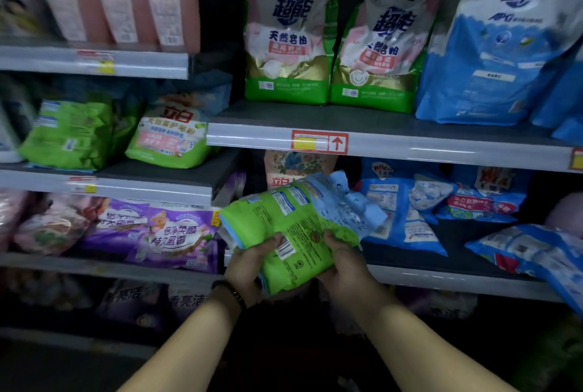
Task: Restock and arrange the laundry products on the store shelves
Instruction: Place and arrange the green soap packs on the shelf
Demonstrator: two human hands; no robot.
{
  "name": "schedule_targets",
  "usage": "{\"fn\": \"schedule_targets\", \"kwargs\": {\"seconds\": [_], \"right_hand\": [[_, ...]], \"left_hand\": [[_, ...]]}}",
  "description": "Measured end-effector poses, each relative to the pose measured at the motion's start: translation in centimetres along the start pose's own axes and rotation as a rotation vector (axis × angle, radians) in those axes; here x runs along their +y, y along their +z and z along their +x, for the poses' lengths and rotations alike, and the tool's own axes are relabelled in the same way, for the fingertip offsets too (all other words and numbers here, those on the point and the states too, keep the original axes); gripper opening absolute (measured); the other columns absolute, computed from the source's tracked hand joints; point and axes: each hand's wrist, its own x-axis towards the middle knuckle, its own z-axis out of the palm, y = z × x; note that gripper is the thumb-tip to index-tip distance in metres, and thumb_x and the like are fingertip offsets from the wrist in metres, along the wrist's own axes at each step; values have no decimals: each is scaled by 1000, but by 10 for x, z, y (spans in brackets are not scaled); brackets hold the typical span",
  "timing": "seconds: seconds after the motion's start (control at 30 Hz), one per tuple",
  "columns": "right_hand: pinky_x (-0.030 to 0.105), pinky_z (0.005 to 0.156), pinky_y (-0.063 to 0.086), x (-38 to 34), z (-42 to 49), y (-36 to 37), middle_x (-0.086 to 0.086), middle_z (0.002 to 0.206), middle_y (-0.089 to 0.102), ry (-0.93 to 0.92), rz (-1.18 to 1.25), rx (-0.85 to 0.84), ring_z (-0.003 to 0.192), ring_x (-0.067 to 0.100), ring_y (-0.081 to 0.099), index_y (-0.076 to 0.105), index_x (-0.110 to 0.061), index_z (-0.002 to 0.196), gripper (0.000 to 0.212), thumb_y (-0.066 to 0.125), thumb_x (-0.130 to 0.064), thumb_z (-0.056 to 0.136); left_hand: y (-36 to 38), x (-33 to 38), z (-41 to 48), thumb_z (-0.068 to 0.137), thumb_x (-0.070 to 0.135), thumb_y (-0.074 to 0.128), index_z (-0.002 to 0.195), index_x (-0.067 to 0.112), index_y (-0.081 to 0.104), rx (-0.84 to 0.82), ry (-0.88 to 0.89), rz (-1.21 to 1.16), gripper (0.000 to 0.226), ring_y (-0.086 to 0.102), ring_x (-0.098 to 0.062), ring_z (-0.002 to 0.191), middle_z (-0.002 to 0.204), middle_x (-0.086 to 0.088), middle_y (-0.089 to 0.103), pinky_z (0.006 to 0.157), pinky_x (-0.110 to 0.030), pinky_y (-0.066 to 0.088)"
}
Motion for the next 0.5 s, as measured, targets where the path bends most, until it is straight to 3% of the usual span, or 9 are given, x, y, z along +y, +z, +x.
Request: {"fn": "schedule_targets", "kwargs": {"seconds": [0.1,0.2,0.27,0.33,0.4,0.5], "right_hand": [[38,71,66,10,-15,30,19,137,66,-18,-67,-124,98,30,73,58,1,139,40,60,-20,106],[44,61,65,26,-35,67,17,117,78,-50,-89,-151,86,29,80,70,-13,126,29,73,-10,97],[45,55,63,41,-46,93,18,104,80,-68,-97,-147,72,30,79,73,-13,110,20,77,-5,93],[53,64,65,58,-58,115,17,104,80,-78,-147,-148,76,34,80,74,-13,109,31,87,-19,82],[63,72,64,75,-53,130,13,103,81,-107,-205,-166,80,36,80,75,-18,109,47,91,-33,68],[66,76,62,86,-61,142,9,103,81,-151,-205,-159,84,36,80,74,-21,111,35,88,-24,80]], "left_hand": [[-32,29,-28,75,21,90,138,11,65,7,30,-72,69,65,-43,126,135,-20,69,107,-72,45],[-66,57,-55,77,20,89,134,10,68,188,141,-25,62,70,-42,118,130,-20,72,102,-68,51],[-77,70,-75,83,15,85,127,7,71,352,209,17,47,74,-39,110,122,-18,76,95,-67,56],[-87,79,-90,84,14,85,120,5,72,537,251,70,39,76,-33,100,114,-14,78,91,-62,59],[-97,90,-102,74,31,93,120,6,72,619,246,137,56,76,-27,95,114,-11,78,89,-52,62],[-110,103,-113,42,57,99,132,8,55,620,218,269,111,76,-25,100,118,-9,75,85,-47,65]]}}
